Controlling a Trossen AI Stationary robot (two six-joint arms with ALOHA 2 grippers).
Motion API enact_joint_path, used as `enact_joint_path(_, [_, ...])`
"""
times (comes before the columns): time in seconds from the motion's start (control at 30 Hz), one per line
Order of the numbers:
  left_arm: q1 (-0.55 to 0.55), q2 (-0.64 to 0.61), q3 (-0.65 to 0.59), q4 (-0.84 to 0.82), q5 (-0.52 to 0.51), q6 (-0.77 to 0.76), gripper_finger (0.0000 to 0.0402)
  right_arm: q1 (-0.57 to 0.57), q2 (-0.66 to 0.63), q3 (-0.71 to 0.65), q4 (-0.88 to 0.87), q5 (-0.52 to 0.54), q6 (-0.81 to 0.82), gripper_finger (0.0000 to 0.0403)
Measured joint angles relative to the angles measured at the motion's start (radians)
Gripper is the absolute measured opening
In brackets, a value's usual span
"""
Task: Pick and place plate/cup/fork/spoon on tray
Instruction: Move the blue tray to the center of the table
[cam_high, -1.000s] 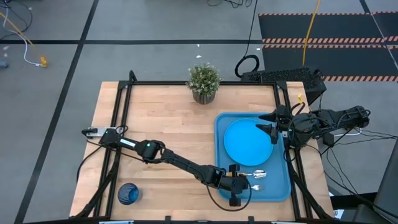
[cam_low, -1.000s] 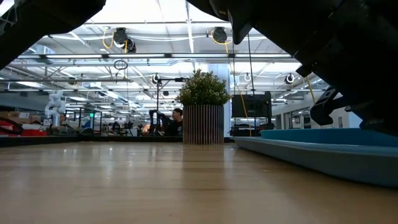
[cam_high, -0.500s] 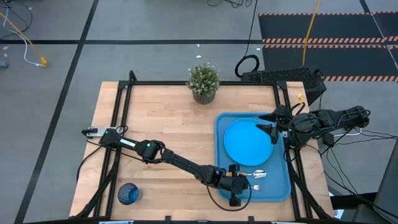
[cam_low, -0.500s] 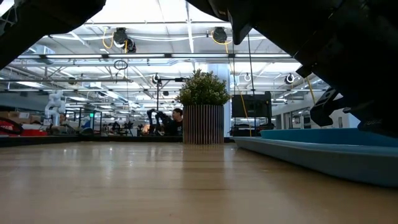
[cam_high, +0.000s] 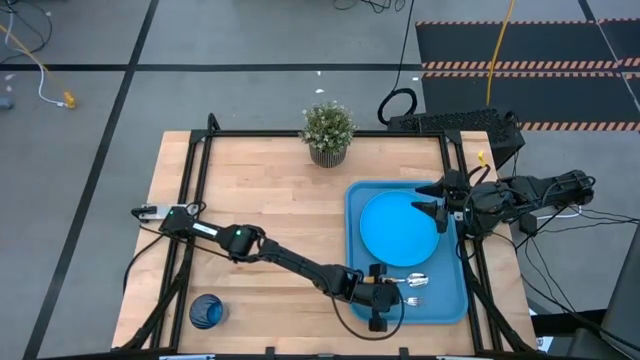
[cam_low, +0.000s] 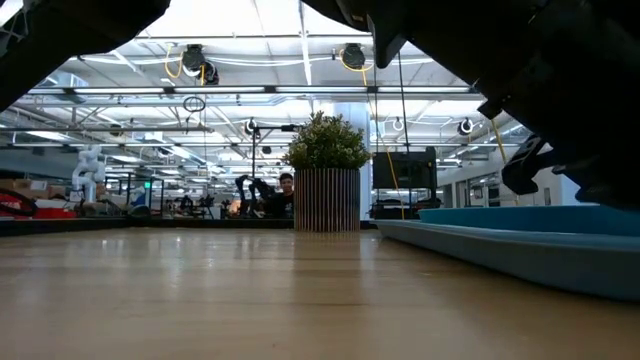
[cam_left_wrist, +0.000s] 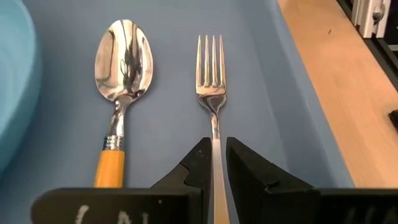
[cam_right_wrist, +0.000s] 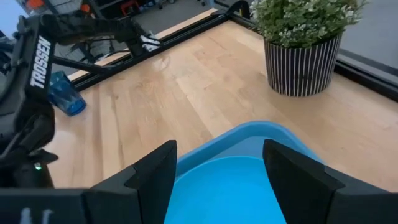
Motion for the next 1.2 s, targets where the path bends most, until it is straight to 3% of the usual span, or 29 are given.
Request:
enact_joint_path(0.2, [-0.004,-0.045,0.0,-0.002,-0.007,0.043,0.0053,0.0,-0.003,0.0,0.004,0.001,-0.023,0.0231])
enact_joint_path(0.37, [-0.01,-0.12,0.001,-0.055,-0.08,0.119,0.0053,0.0,-0.004,0.0,0.007,0.002,-0.029,0.0231])
enact_joint_path(0.53, [-0.001,-0.24,0.001,-0.319,-0.165,0.122,0.0053,0.0,-0.004,0.0,0.004,0.002,-0.026,0.0231])
enact_joint_path(0.8, [-0.011,-0.405,0.001,-0.892,-0.16,-0.016,0.0053,0.0,0.0,0.0,-0.016,0.001,-0.025,0.0231])
enact_joint_path(0.93, [-0.042,-0.464,0.001,-1.097,-0.159,-0.082,0.0053,0.0,0.0,0.0,-0.027,0.002,-0.022,0.0231])
enact_joint_path(1.1, [-0.102,-0.508,0.0,-1.299,-0.166,-0.24,0.0053,0.0,0.0,0.0,-0.032,0.003,-0.022,0.0231])
enact_joint_path(1.2, [-0.154,-0.538,-0.015,-1.278,-0.145,-0.26,0.0053,0.0,0.0,0.0,-0.038,0.003,-0.021,0.0231])
